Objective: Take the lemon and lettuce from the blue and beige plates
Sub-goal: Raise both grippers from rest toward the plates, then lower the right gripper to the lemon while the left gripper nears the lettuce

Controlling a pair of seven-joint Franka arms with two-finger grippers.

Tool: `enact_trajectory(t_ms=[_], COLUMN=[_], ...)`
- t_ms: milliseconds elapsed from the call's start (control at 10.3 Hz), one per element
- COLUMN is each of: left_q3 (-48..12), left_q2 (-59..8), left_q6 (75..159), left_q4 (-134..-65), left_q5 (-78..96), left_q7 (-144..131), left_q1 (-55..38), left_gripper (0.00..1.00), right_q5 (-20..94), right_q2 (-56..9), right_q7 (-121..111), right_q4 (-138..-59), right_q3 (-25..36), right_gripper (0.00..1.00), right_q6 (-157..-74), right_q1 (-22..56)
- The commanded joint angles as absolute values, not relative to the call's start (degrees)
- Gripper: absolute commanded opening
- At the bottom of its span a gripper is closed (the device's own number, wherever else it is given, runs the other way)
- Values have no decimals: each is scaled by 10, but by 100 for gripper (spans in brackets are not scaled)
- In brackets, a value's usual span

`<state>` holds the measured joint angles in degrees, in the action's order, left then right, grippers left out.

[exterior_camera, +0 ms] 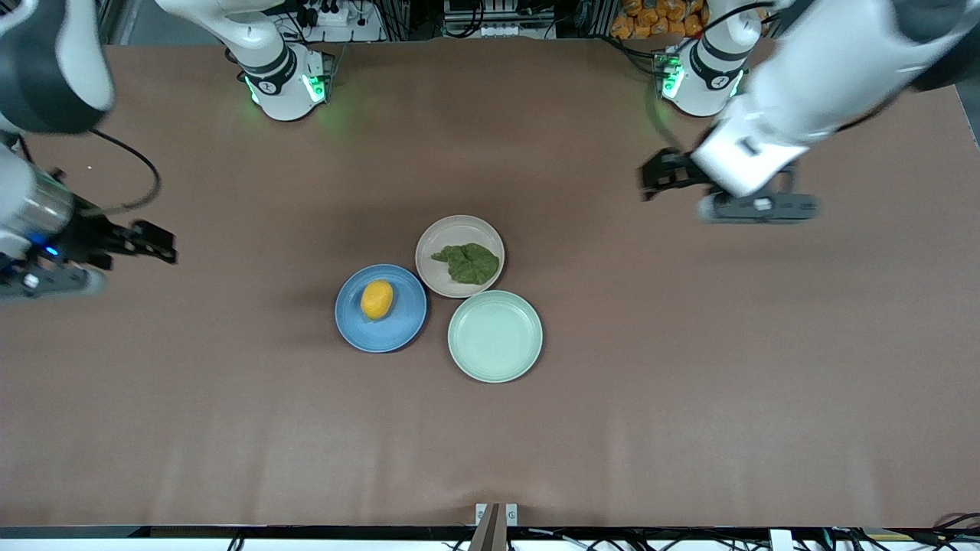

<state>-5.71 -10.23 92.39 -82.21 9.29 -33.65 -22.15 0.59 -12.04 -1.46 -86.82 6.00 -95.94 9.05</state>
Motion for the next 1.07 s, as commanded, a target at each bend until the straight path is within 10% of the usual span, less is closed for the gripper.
enact_trajectory(t_ms=[0,972], left_q3=[-57,-54], left_q2=[-161,-264], left_q6=[988,1008], left_q4=[-816,-800], left_q5=[102,153], left_q7=[-527,-515], left_q1=[-295,-309], left_gripper=[100,100], right_q5=[25,60], right_q2=[-157,-301], right_q7=[73,393], right_q4=[-861,-965], right_q3=[61,50], right_gripper=[100,100], right_q6=[-981,-1221], right_q1=[132,272])
